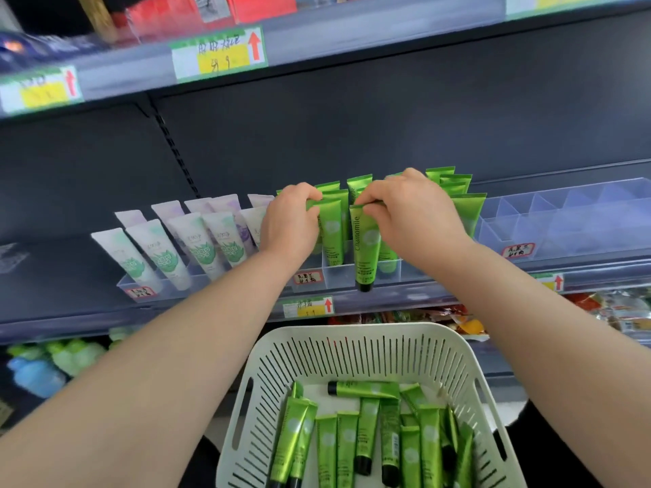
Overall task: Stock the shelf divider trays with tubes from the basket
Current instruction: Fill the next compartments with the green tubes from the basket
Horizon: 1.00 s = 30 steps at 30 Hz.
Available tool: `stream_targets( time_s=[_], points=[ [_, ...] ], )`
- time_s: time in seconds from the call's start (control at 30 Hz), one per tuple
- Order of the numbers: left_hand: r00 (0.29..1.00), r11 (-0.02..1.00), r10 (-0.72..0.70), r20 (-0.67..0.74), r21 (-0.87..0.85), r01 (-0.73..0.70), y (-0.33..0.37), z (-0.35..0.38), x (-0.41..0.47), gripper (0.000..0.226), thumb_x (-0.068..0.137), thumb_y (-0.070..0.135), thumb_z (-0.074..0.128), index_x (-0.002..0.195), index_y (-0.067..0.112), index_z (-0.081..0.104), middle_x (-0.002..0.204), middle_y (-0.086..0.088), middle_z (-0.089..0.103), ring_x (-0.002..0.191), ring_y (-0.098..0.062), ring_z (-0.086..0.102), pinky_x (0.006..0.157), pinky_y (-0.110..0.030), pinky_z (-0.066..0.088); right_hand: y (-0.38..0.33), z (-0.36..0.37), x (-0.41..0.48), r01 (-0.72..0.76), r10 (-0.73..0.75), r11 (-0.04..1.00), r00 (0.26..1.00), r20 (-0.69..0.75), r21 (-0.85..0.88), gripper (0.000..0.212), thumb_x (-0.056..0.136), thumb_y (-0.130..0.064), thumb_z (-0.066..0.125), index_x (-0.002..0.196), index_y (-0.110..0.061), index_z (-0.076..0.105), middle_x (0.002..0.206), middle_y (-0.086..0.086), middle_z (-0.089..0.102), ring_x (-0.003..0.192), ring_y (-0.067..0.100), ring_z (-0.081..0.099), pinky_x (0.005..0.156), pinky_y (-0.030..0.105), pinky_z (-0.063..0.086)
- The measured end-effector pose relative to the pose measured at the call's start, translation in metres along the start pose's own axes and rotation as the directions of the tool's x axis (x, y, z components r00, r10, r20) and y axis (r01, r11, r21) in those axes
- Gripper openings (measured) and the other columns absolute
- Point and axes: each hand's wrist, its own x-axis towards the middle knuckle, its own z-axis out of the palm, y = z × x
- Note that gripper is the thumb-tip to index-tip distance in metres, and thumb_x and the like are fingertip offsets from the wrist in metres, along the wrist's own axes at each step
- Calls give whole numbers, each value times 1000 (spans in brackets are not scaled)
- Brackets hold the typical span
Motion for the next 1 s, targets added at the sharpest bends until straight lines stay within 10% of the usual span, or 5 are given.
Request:
stream_targets(
  time_s=[0.63,1.0],
  points=[
    [989,993,103,106,50,-109,-40,-22,-40,22,93,11,56,108,23,66,116,6,62,100,-16,57,72,-26,39,-18,47,43,-5,9,972,1000,16,-236,26,89,-12,56,108,-27,66,100,-1,68,98,26,50,73,34,30],
    [962,953,220,160,175,-247,-47,-24,-49,36,91,17,61,127,20,58,131,4,55,123,-19,43,100,-38,40,-13,57,36,2,19,973,996,89,-232,30,90,-14,53,117,-24,62,108,2,67,107,27,48,80,36,38]
  ],
)
